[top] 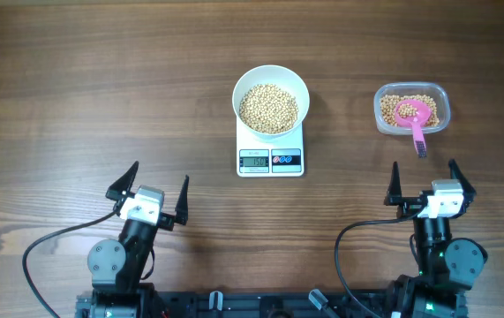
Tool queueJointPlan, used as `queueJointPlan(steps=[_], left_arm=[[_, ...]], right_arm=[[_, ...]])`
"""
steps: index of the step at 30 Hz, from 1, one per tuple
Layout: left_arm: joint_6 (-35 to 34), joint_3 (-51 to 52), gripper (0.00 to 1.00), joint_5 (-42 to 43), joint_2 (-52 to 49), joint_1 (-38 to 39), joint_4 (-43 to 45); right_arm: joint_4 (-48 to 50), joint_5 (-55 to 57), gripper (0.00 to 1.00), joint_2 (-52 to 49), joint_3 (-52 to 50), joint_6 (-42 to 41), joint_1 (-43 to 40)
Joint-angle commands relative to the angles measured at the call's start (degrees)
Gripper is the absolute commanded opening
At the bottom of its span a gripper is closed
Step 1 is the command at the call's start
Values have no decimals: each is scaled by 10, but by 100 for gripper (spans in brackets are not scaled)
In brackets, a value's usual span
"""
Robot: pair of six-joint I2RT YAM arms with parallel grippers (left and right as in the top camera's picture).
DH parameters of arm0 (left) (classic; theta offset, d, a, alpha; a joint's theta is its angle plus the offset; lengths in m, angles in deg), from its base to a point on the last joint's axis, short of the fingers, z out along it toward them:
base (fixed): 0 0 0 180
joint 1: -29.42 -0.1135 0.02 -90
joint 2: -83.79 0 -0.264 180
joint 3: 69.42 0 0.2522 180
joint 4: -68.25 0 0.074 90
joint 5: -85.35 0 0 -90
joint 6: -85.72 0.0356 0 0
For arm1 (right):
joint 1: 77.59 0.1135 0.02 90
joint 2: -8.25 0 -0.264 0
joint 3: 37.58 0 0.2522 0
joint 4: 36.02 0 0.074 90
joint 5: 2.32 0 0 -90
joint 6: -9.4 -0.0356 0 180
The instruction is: Scoop item into bowl and weigh 150g on scale
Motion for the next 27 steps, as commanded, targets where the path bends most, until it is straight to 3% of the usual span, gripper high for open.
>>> queueJointPlan(steps=[1, 3, 18, 27], left_arm=[[-99, 4, 100, 13, 6, -2, -1], [-136, 4, 100, 8, 6, -2, -2], [-129, 4, 100, -89, 6, -3, -11], [-130, 4, 100, -84, 6, -3, -11]], right_arm=[[2, -7, 100, 7, -1, 1, 3], [2, -7, 100, 7, -1, 1, 3], [2, -7, 100, 7, -1, 1, 3], [2, -7, 100, 7, -1, 1, 3]])
